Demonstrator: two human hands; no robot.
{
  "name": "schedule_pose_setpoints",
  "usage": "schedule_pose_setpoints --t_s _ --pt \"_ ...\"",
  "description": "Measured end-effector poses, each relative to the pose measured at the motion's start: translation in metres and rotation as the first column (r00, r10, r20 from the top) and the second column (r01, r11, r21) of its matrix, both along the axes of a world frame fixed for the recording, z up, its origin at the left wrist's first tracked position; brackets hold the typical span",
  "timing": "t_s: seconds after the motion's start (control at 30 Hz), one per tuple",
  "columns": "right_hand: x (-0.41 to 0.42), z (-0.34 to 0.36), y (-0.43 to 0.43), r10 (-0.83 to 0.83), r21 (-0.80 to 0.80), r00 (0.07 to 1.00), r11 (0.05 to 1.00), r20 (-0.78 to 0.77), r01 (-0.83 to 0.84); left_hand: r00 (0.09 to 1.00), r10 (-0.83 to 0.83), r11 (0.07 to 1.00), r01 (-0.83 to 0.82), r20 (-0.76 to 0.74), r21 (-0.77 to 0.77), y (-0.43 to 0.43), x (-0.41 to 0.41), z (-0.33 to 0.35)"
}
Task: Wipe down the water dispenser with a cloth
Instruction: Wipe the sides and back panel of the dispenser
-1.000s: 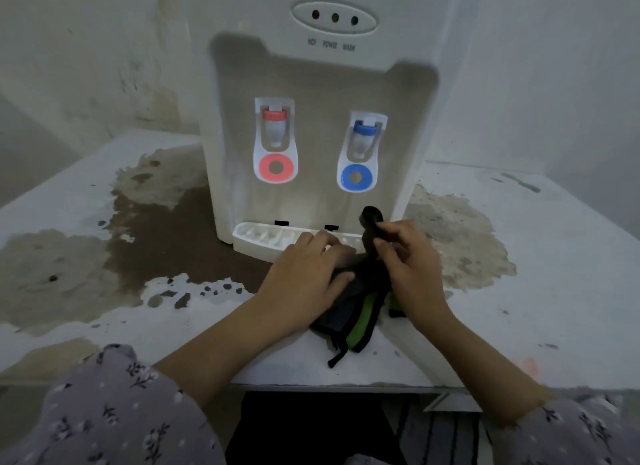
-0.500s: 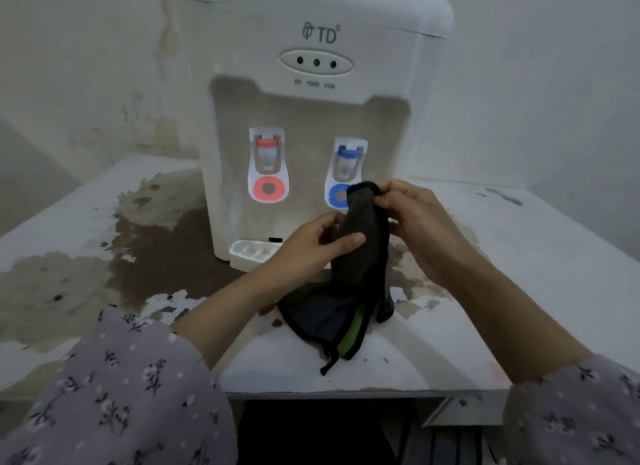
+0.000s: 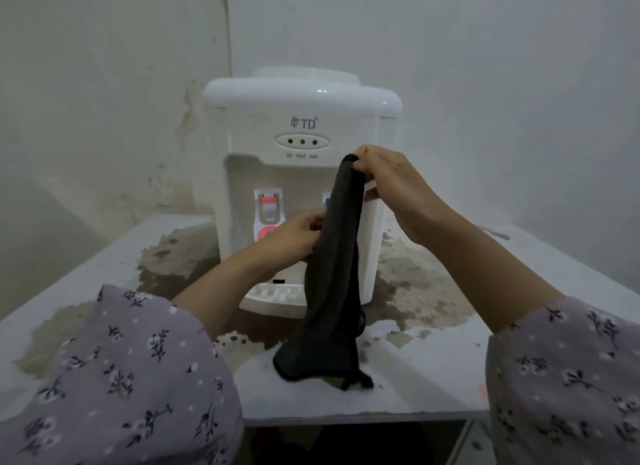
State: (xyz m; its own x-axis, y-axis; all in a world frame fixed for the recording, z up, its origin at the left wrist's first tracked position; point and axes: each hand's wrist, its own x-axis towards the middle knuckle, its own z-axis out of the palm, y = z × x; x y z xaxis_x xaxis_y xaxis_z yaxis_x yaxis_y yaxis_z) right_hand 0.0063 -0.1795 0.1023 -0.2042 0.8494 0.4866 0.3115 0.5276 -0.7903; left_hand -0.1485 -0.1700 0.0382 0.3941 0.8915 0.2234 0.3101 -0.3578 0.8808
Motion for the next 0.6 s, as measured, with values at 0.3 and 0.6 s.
schedule_pose_setpoints --t_s 0.3,0.6 --pt "0.011 0.025 0.001 -0.217 0.038 0.975 0.975 -0.037 0.218 0.983 0.086 0.996 -0.090 0.161 0.020 0.002 -0.021 0.009" --pt "0.023 0.020 0.003 -0.299 0.064 0.946 0.949 -0.128 0.309 0.902 0.124 0.989 -0.147 -0.414 -0.026 -0.014 -0.038 0.014"
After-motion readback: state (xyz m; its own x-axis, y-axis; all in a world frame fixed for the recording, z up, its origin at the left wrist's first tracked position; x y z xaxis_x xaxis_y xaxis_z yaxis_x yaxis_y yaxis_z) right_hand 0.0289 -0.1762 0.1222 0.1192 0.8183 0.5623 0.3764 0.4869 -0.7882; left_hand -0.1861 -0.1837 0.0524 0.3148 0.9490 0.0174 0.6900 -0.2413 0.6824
